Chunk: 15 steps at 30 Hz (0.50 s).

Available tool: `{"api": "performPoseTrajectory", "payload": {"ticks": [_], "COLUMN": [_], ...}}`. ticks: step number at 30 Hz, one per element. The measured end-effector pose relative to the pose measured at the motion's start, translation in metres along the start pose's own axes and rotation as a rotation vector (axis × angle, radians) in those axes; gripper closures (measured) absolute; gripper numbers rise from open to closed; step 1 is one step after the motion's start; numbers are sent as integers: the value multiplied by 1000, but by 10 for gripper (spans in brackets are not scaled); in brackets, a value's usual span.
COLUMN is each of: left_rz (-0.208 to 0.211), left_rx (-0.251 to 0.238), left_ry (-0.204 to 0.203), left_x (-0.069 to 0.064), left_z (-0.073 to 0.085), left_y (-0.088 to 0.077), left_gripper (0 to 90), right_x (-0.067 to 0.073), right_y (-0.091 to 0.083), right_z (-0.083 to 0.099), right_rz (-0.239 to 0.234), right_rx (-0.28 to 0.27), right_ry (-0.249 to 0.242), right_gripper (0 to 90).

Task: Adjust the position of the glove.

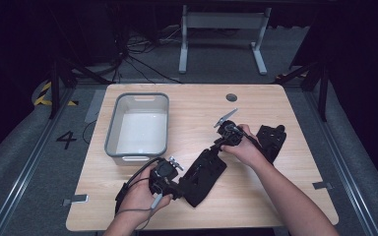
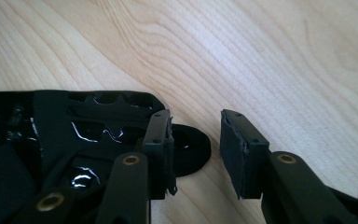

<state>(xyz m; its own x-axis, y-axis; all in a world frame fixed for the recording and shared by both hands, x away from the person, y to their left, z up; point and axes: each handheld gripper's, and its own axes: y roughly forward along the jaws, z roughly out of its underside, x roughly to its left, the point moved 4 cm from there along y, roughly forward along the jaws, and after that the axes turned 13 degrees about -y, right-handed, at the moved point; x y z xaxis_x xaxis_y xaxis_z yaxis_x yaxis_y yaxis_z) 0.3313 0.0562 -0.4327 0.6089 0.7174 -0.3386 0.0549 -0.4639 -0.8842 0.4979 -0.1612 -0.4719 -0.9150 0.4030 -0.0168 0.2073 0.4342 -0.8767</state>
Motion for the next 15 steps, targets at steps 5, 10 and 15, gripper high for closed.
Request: {"api": "performPoseTrajectory", "payload": {"ticks": [5, 10, 15], "left_rz": [-15, -58, -52], "left_rx": [-3, 0, -17], "left_ry": [-12, -45, -73], "left_x": [1, 6, 8], "left_z": [-1, -2, -6], "left_y": [3, 10, 17], "left_gripper": [574, 555, 530], "right_x": [1, 3, 5], "right_y": [1, 1, 1], "right_z": [0, -1, -2], "right_rz": [-17, -13, -3], "right_rx": [-5, 10, 24], "right_ry": [-2, -12, -31], "right_gripper": [702, 775, 822]}}
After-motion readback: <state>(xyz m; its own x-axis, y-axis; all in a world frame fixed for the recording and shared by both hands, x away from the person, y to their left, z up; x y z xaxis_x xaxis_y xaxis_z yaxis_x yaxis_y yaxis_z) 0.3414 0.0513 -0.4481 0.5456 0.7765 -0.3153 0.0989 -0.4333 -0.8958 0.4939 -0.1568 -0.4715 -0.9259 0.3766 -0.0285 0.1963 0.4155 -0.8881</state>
